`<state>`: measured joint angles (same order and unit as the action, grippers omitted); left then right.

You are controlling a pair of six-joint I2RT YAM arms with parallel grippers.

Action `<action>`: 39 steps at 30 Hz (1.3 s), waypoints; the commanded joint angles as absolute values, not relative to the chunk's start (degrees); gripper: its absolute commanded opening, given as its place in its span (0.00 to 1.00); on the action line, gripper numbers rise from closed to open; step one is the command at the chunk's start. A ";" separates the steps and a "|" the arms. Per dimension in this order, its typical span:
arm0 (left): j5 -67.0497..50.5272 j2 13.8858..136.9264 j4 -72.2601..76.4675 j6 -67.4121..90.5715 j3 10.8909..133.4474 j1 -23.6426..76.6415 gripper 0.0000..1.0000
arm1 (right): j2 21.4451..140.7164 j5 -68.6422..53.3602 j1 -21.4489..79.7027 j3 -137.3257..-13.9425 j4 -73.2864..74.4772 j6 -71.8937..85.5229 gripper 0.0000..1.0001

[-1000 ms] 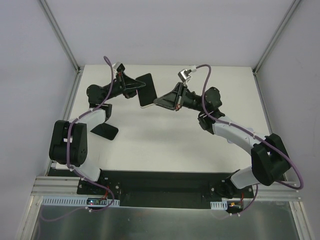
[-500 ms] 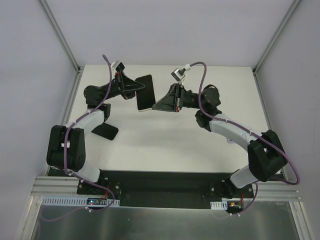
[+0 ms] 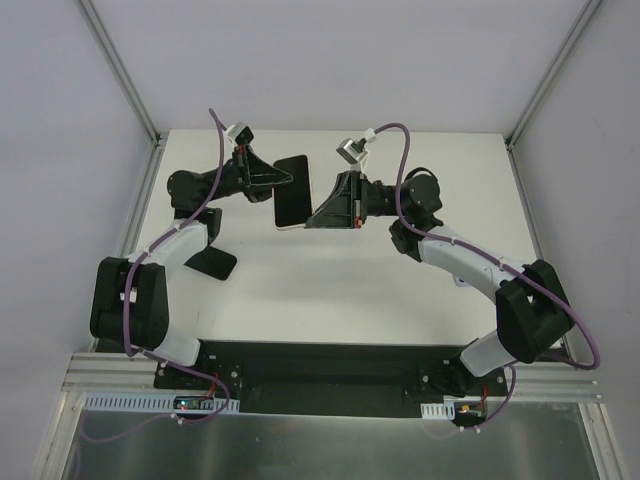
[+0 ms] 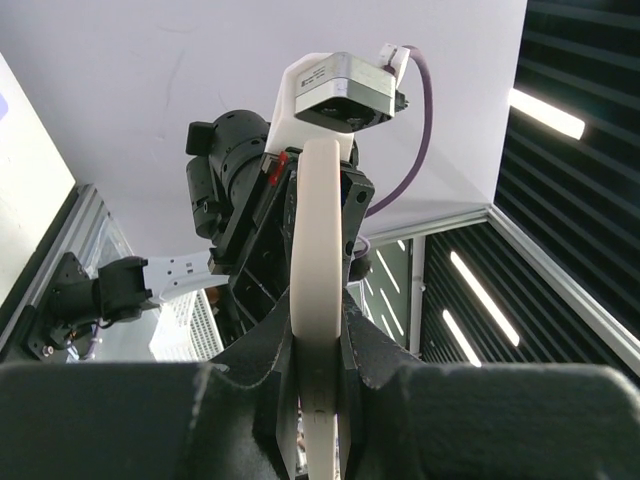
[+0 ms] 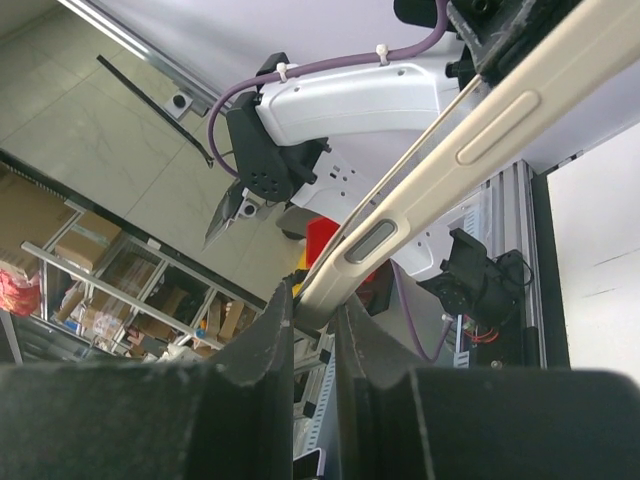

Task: Take the phone out of the phone case
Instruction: Remove the phone case from the phone.

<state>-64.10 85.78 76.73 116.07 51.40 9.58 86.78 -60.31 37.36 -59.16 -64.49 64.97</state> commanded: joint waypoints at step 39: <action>-64.78 83.58 66.36 109.78 52.91 11.43 0.00 | 78.84 -67.94 37.88 -63.02 -62.84 42.54 0.01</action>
